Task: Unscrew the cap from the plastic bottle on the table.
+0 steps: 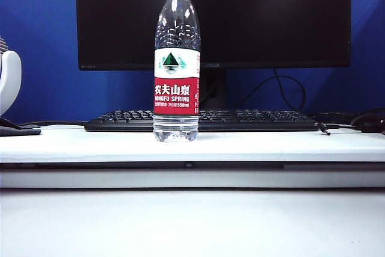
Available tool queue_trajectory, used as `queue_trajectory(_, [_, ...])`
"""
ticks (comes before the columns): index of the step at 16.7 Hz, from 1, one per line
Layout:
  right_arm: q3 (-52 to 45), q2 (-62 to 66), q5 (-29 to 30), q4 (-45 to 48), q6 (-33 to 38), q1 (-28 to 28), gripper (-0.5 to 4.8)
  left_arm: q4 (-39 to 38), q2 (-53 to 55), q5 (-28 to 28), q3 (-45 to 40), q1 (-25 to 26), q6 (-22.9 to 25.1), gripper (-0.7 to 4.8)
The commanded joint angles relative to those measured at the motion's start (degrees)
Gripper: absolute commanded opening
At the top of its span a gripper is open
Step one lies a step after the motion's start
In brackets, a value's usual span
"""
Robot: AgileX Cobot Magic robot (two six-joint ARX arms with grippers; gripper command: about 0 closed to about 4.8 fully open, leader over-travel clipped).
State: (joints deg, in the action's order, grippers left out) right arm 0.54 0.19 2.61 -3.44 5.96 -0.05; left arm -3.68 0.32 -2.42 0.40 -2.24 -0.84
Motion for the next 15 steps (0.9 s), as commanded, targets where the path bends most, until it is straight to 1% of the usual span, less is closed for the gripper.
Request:
queue_trajectory(1, [0.1, -0.1, 0.1, 1.2, 0.1, 0.0, -0.01, 0.8, -0.1, 0.1, 0.0, -0.1, 0.0, -0.03])
queue_trajectory(3, [0.1, -0.1, 0.5, 1.3, 0.1, 0.0, -0.01, 0.9, -0.1, 1.0, 0.0, -0.1, -5.0, -0.03])
queue_trajectory(4, [0.1, -0.1, 1.0, 2.2, 0.9, 0.0, -0.01, 1.2, -0.1, 2.6, 0.0, -0.1, -8.0, -0.03])
queue_trajectory(5, [0.1, -0.1, 2.5, 3.9, 2.7, 0.0, -0.01, 2.1, -0.1, 5.8, 0.0, -0.1, -11.8, -0.03])
queue_trajectory(6, [0.1, -0.1, 5.2, 7.2, 5.7, 0.0, 0.0, 4.3, -0.1, 12.2, 0.0, -0.1, -17.0, -0.04])
queue_trajectory(7, [0.1, -0.1, 10.1, 15.4, 10.8, 0.0, 0.0, 13.4, -0.1, 24.9, 0.1, -0.2, -25.7, -0.04])
queue_trajectory(8, [0.1, -0.1, 11.3, 22.1, 14.4, 0.1, 0.0, 21.7, -0.1, 28.7, 0.1, -0.8, -31.3, -0.04])
queue_trajectory(9, [0.1, -0.1, 11.1, 28.1, 17.6, 0.1, 0.02, 30.8, -0.1, 28.5, 0.1, -2.0, -37.0, -0.04])
queue_trajectory(10, [0.4, -0.1, 9.6, 33.5, 19.9, 0.1, 0.04, 38.8, -0.1, 26.7, 0.3, -3.7, -41.1, -0.04])
queue_trajectory(11, [1.2, -0.1, 7.4, 36.5, 21.5, 0.1, 0.04, 43.3, -0.1, 24.0, 1.2, -5.4, -43.3, -0.04])
queue_trajectory(12, [5.2, 0.2, 1.6, 37.9, 22.9, 0.1, 0.03, 42.0, 0.3, 22.9, 5.1, -8.2, -43.7, -0.05])
queue_trajectory(13, [8.3, 1.2, -1.2, 37.9, 22.9, 0.1, 0.03, 41.5, 1.9, 23.1, 8.4, -10.0, -43.7, -0.05])
queue_trajectory(14, [11.5, 3.0, -2.5, 37.9, 22.9, 0.1, 0.03, 41.5, 3.8, 23.6, 11.2, -11.3, -42.9, -0.05])
queue_trajectory(15, [20.1, 10.0, -2.8, 39.4, 22.9, 0.1, 0.03, 41.5, 9.6, 26.9, 18.7, -13.2, -39.6, -0.05])
